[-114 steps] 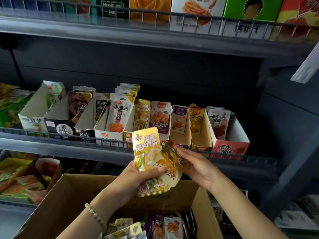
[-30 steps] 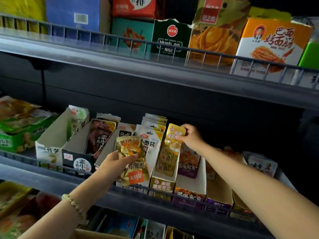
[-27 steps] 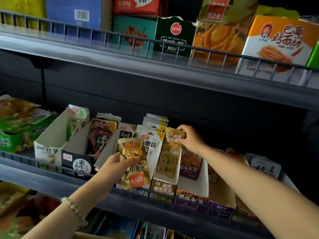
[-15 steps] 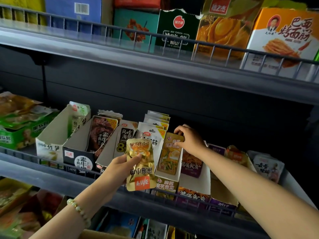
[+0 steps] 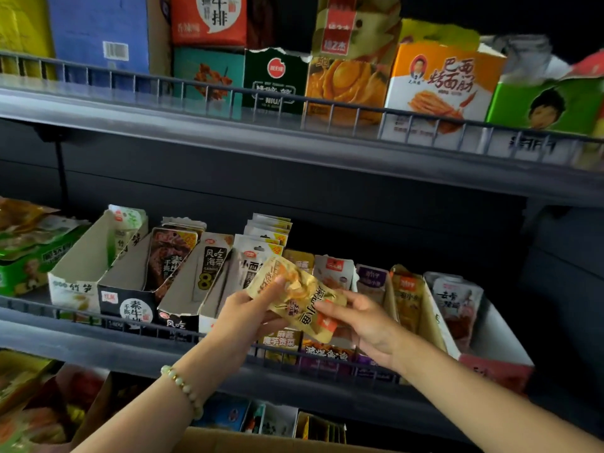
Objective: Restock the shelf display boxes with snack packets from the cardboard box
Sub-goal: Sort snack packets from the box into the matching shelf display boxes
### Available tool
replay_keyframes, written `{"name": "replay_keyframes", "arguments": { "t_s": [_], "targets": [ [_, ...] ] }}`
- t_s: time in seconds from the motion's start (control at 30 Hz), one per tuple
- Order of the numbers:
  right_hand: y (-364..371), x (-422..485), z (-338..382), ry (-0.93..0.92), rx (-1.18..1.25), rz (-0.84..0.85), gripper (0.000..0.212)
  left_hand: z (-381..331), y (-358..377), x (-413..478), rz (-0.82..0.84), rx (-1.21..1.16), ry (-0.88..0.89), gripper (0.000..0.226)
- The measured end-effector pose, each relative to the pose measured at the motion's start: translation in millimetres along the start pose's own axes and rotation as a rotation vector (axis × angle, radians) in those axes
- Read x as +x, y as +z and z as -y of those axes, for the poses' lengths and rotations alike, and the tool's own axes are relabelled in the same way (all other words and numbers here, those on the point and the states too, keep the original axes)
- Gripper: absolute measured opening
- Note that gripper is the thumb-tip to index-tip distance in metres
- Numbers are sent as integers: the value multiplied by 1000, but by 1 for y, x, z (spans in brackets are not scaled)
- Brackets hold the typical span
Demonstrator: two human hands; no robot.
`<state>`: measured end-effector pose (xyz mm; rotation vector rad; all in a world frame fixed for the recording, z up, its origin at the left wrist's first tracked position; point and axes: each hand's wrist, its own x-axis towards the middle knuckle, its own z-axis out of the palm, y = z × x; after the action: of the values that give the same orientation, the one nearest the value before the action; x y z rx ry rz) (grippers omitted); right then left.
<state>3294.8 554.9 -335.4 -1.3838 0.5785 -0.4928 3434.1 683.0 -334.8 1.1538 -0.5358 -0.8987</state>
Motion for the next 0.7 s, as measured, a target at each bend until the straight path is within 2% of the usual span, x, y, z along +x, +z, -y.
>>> {"name": "replay_keyframes", "arguments": {
  "t_s": [0.1, 0.23, 0.4, 0.47, 0.6, 0.7],
  "targets": [
    [-27, -17, 7, -40, 67, -51, 24, 0, 18, -3, 109, -38, 1, 35],
    [-60, -33, 13, -83, 152, -151, 36, 6, 49, -8, 249, -86, -49, 32],
    [-93, -57, 17, -99, 124, -191, 42, 19, 94, -5, 278, -15, -23, 28],
    [-109, -66, 20, -104, 136, -222, 39, 26, 108, -3, 306, 2, -21, 26],
    [-142, -76, 22, -74, 175, -277, 18, 40, 132, 1, 402, 94, 36, 19],
    [-164, -80, 24, -82, 166, -280, 16, 50, 149, 7, 409, 199, 104, 21]
  ]
}}
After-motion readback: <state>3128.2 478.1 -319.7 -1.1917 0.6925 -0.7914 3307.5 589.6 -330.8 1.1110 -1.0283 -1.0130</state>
